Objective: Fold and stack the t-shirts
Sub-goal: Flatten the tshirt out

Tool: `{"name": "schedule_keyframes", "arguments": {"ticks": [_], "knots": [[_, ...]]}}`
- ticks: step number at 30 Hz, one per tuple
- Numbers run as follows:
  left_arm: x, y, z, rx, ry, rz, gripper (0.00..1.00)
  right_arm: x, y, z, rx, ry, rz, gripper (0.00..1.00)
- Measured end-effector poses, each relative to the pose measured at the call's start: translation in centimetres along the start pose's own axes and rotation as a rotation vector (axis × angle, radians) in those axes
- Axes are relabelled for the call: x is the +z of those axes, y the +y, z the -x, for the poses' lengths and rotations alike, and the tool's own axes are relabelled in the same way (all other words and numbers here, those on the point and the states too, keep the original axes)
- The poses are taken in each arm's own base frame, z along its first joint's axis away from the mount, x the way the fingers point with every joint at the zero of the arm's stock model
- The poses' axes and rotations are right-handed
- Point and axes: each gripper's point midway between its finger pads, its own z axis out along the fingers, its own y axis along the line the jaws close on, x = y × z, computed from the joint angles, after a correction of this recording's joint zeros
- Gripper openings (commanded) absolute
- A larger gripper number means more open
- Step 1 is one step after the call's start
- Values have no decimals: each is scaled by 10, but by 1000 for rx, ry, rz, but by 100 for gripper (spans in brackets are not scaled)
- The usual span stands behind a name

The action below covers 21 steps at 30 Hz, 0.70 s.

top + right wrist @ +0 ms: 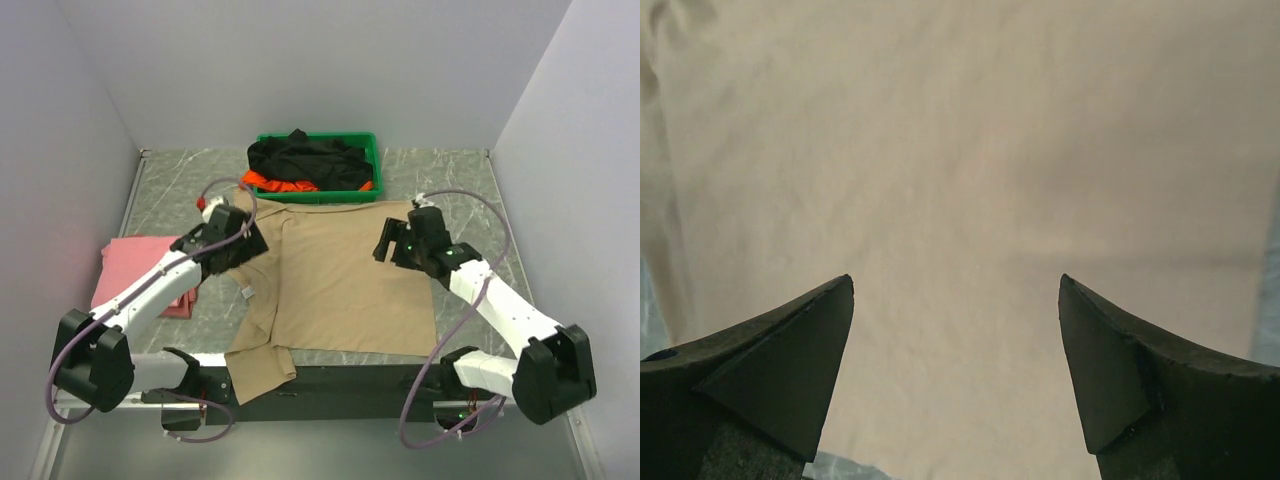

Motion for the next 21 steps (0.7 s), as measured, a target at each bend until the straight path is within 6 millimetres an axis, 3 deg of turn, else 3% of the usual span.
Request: {"name": "schedule_keyframes", "arguments": {"ticks": [1,6,14,19,21], "knots": [[2,11,-26,1,64,8,99,5,5,-12,-6,35,10,89],[8,40,-68,-28,163,61,99,34,0,-46,25,145,-25,89],[26,21,-81,-72,216,-24,99,61,-25,-87,39,282,-121,89],[49,27,-94,-67,251,33,99,65,-28,-81,59,267,-121,89],[55,26,-89,-74,243,47,99,66,-32,-77,76,255,-128,89]]}}
